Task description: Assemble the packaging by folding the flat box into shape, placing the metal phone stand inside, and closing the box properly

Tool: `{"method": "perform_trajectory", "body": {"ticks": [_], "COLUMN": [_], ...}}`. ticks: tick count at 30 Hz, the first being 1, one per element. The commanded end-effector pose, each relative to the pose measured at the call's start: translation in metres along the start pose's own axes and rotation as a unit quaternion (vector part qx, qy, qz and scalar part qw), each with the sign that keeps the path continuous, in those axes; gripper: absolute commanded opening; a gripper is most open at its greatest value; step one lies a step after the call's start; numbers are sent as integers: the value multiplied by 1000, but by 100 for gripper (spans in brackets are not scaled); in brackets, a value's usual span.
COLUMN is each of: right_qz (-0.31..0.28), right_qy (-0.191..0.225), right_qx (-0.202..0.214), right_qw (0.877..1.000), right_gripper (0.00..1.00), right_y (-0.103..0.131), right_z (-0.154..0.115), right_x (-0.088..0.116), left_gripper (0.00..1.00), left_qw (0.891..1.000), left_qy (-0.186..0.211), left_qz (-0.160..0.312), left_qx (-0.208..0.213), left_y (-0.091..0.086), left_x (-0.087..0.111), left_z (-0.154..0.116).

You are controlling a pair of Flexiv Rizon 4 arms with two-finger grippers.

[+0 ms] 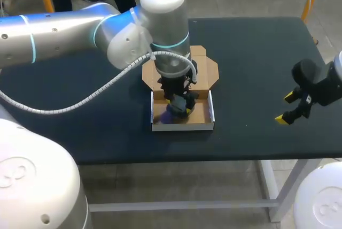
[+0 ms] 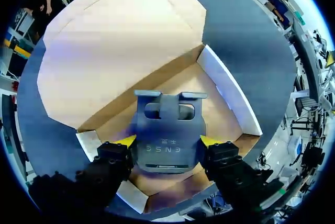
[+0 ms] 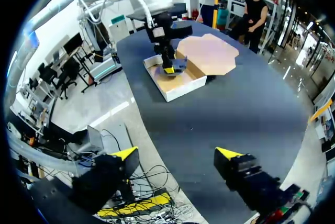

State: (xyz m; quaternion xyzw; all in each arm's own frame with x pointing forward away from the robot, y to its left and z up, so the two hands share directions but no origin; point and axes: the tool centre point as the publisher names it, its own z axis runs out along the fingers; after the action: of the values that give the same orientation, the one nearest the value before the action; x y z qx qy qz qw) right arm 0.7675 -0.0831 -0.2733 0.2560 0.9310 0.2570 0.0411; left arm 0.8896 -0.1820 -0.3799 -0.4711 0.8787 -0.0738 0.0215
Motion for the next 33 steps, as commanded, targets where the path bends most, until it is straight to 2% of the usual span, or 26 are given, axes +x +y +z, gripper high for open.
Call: {"method": "perform_trajectory", "body": {"ticks": [1, 15, 16, 17, 18, 19, 25, 33], "right_qz": [-1, -1, -1, -1, -1, -1, -1, -1], "right_qy": [1, 1, 1, 1, 1, 1, 1, 1], "right_qx": [-2, -2, -2, -2, -2, -2, -2, -2], "right_qw": [1000, 1000, 1000, 1000, 1000, 1000, 1000, 1000], "right_gripper": [100, 100, 100, 100, 100, 100, 100, 100], "right_y": [-1, -1, -1, -1, -1, -1, -1, -1], "right_z": [-2, -2, -2, -2, -2, -2, -2, -2], "right_x": [0, 0, 0, 0, 0, 0, 0, 0], "left_gripper": [0, 0, 23, 62, 91, 100, 100, 100], "left_qw": [1000, 1000, 1000, 1000, 1000, 1000, 999, 996], "left_qy": [1, -1, -2, -2, -2, -2, 3, -19], "left_qz": [-1, -9, -11, -13, -13, -14, -34, -80], "left_qx": [-8, -24, -26, -27, -27, -27, -33, -19], "left_y": [-3, -1, -1, -1, -1, -1, 1, 8], "left_x": [2, 4, 4, 4, 4, 4, 7, 19], "left_z": [3, 19, 19, 19, 19, 18, 6, -12]}}
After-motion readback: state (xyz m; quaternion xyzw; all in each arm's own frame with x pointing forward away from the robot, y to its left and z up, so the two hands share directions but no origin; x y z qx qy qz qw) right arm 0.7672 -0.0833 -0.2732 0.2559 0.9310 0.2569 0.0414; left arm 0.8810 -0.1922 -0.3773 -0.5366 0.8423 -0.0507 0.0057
